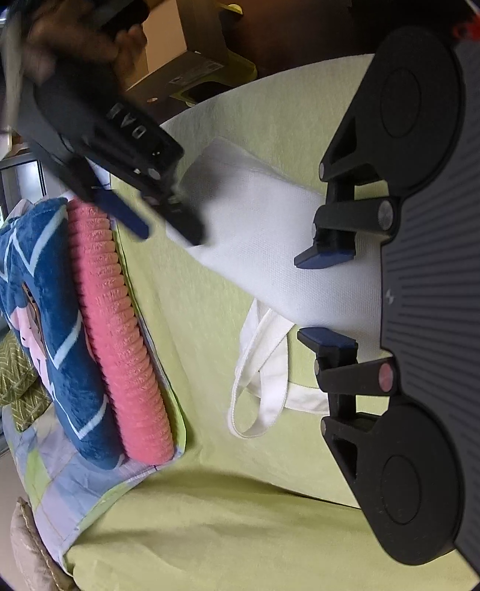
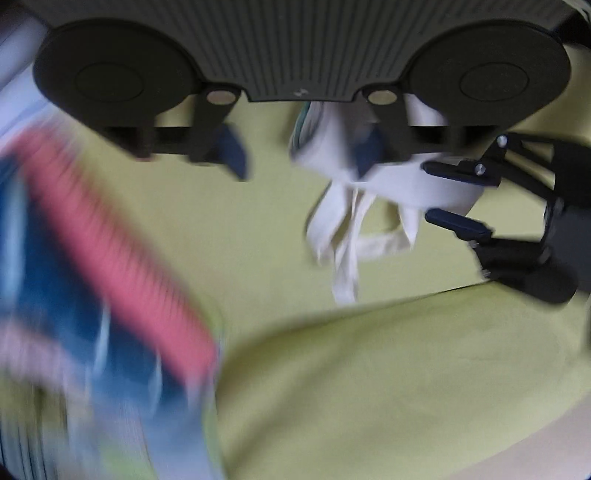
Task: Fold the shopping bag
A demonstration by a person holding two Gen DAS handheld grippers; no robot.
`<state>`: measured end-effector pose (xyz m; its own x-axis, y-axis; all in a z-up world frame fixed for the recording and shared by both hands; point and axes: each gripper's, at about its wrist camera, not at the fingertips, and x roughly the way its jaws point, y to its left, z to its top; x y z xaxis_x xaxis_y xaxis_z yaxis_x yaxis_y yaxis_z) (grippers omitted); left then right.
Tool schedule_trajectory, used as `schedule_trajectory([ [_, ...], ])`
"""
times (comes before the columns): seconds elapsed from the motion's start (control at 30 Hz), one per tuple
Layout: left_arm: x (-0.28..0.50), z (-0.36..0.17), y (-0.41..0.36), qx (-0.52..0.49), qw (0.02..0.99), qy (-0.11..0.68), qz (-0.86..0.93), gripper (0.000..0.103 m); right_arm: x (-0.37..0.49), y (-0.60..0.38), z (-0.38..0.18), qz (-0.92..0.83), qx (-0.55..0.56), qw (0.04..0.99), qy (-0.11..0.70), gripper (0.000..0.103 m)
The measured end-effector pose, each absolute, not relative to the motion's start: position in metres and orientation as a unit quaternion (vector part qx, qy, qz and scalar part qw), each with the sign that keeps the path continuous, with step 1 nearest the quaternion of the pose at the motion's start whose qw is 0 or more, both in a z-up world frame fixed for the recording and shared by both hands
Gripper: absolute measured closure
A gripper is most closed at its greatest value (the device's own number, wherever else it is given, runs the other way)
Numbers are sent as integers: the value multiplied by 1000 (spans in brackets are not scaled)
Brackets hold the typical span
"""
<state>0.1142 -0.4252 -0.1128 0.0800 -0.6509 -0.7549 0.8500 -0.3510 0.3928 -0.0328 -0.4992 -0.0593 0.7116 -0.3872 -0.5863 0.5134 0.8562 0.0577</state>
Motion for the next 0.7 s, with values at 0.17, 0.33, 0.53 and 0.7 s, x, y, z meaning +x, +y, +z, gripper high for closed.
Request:
schedule_trajectory([
  [0.17, 114, -112, -427, 480, 555, 103, -671, 65, -12, -458, -78, -185, -6, 933, 310, 86],
  [0.33, 112, -121, -432, 480, 562, 104, -665, 68, 15, -474, -91, -194, 75, 922, 325, 86],
  [0.53, 145, -97, -433, 434, 587, 175, -660, 61, 13, -483, -100, -199, 92, 926, 306, 86],
  [0.7, 218, -75, -449, 372, 649, 265, -609, 52, 0, -472, -105, -217, 82, 929, 289, 86],
])
